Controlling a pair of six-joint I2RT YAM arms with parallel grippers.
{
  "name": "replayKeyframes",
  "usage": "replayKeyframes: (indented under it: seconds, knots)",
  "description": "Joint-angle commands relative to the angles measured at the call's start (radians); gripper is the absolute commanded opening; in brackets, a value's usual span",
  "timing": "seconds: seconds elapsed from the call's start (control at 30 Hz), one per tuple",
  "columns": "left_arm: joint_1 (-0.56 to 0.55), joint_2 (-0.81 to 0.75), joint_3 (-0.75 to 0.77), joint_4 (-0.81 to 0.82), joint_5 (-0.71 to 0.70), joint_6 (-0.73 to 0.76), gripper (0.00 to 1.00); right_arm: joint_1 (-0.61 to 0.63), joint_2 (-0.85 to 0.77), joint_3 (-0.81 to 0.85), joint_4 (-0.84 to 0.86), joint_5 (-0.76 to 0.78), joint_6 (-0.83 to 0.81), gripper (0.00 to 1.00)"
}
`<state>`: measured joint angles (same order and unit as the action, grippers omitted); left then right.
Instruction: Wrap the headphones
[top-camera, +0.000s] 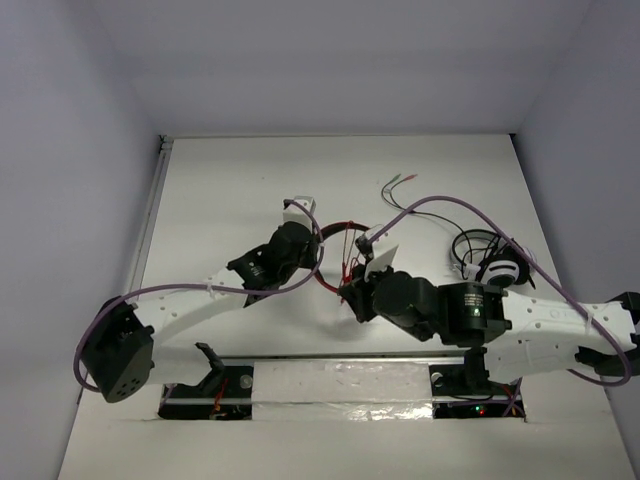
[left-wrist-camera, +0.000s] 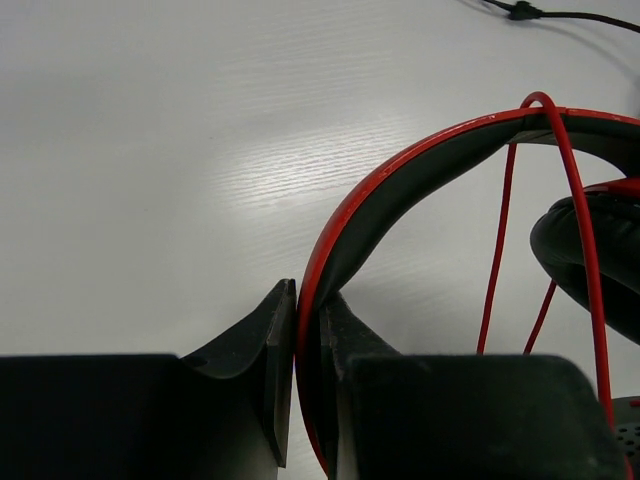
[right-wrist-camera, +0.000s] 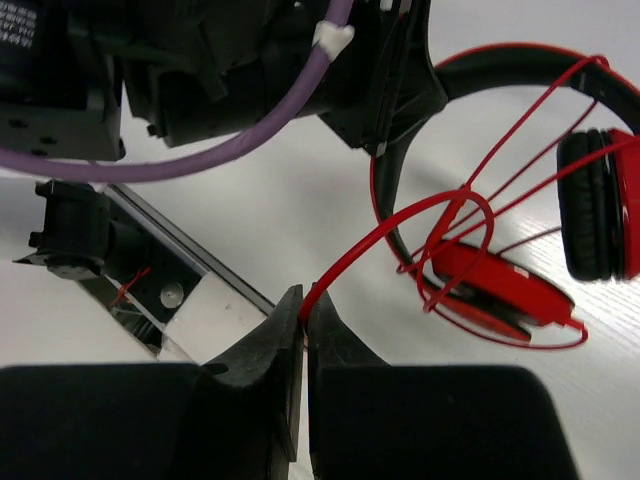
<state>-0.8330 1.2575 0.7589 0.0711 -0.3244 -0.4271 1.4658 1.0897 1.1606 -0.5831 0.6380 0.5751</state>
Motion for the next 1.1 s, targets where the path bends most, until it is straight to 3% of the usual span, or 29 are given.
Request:
replayKeyframes:
  seconds: [0.0,0.3,0.67,1.07]
  knots:
    - [-0.044,-0.063,0.007,0.082,0.07,-0.003,0.0,-0.022,-0.028,-0.012,0.037,0.016,-0.05,0.0]
    - [-0.06,-0.018,0.039,0.099,0.139,-0.038,0.0,-0.045,0.064,-0.024,0.172,-0.139,-0.08,0.0]
    - [-0.051,0.043,0.109,0.111,0.197,-0.091,0.0,-0.045,0.067,-0.062,0.31,-0.4,-0.093,0.0]
    - [0.011,0.025,0.118,0.128,0.281,-0.096,0.0,-0.045,0.078,-0.068,0.368,-0.505,-0.095,0.0]
